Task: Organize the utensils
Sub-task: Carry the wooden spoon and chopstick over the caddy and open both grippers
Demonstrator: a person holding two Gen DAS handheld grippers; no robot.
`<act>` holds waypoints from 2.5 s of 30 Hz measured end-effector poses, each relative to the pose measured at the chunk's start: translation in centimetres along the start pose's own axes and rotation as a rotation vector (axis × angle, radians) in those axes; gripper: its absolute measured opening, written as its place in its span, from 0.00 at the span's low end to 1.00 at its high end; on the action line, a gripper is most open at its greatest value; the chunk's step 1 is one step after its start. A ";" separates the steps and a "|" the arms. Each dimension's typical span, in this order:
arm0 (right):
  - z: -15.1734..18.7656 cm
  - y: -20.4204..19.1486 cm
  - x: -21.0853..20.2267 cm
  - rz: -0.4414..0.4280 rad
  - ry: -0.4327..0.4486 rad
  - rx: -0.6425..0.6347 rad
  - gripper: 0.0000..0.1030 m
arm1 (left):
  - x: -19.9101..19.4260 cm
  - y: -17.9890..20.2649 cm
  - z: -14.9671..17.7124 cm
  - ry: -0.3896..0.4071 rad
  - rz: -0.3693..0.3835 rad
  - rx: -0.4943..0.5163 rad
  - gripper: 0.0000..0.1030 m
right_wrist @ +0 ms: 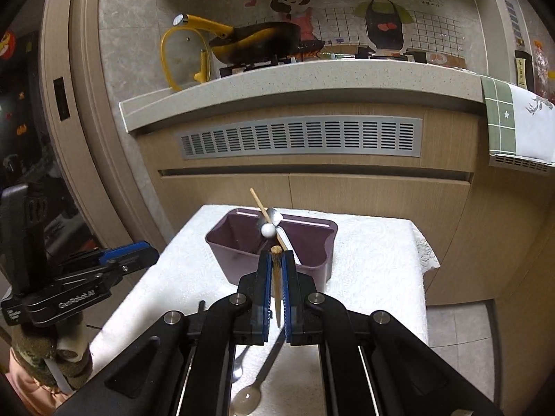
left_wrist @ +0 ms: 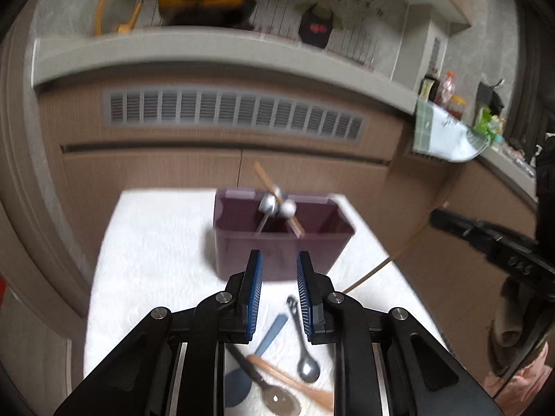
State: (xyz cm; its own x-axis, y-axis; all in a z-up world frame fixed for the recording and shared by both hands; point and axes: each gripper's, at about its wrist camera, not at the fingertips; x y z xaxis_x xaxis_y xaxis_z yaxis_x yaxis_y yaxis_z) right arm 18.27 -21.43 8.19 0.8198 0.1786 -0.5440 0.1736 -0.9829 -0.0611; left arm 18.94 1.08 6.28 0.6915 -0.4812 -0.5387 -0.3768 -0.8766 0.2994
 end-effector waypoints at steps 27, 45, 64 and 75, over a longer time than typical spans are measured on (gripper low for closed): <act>0.9 1.8 -0.2 0.008 -0.012 0.004 0.05 | 12.6 -1.2 7.7 -0.520 -0.081 -0.204 0.32; 0.7 2.1 -1.9 0.007 -0.001 0.002 0.05 | 4.1 1.0 5.1 -0.171 -0.042 -0.049 0.12; -13.2 0.1 -2.7 0.015 0.180 -0.055 0.05 | 1.9 1.4 -15.1 0.207 0.020 0.092 0.10; -9.8 0.5 10.3 -0.004 -0.107 -0.042 0.07 | 8.4 -3.9 -9.0 -0.011 0.018 -0.017 0.13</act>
State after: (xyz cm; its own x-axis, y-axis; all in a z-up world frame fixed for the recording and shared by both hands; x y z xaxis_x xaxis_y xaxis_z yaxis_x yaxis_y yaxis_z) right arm 32.13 -19.62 10.70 0.7564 0.1751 -0.6302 0.2015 -0.9790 -0.0301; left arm 31.79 0.47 7.67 0.6777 -0.4972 -0.5418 -0.3784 -0.8675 0.3228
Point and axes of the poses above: each gripper's, at about its wrist camera, not at the fingertips, and x roughly the way its jaws point, y to its right, z to its underside, and after that the axes turned 8 degrees about z, right-handed
